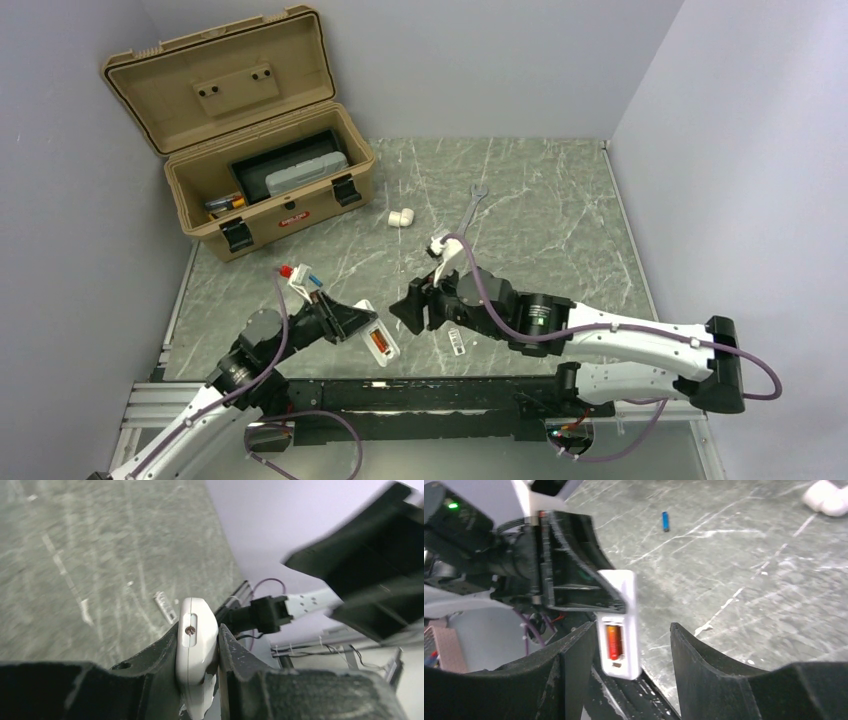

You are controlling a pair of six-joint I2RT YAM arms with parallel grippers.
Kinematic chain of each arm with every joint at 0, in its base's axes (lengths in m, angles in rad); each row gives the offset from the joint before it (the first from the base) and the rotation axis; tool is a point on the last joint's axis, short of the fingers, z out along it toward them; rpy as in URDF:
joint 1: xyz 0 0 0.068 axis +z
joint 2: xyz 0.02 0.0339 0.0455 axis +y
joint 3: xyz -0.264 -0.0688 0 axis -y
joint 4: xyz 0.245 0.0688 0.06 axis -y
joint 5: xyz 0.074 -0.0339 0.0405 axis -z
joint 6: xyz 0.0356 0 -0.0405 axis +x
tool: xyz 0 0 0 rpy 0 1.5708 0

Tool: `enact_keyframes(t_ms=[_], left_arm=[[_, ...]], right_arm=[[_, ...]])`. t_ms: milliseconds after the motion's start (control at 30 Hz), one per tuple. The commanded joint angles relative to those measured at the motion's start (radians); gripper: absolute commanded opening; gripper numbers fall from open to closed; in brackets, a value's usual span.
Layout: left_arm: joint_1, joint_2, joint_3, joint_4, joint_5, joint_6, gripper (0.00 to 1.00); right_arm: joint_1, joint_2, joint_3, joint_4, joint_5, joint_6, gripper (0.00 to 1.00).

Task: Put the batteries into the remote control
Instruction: Load the battery into the remote control, then pick up the battery from the center of the board.

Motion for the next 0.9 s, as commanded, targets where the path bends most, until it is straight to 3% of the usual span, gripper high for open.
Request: enact_keyframes(t_ms=[0,300,500,667,767,867], left_arm=[[-0.002,-0.096,-0.009,0.231,0.145,0.085,0.00],[-0.003,-0.152,0.060,0.311,0.305,0.197,0.00],[-0.003,-0.170,0.122,0.258,0.267,0.195,0.00],[-0.003,-0.082,0.331,0.075,0.156,0.168,0.00],[-0.002,-0.022,0.482,-0.064,0.121,0.192,0.00],[-0.002,0.005,0.548,-0.100,0.113,0.190,0.00]], right_arm=[[0.002,-0.066,-0.053,0.010,0.156,-0.017,0.59],[-0.001,-0.122,-0.117,-0.020,0.235,0.023,0.59],[-0.027,-0.061,-0.136,0.001,0.231,0.050,0.58],[-0.175,0.137,-0.081,0.095,-0.058,0.028,0.58],[-0.193,0.322,0.026,0.119,-0.166,-0.070,0.59],[-0.197,0.507,0.156,0.134,-0.248,-0.165,0.62]])
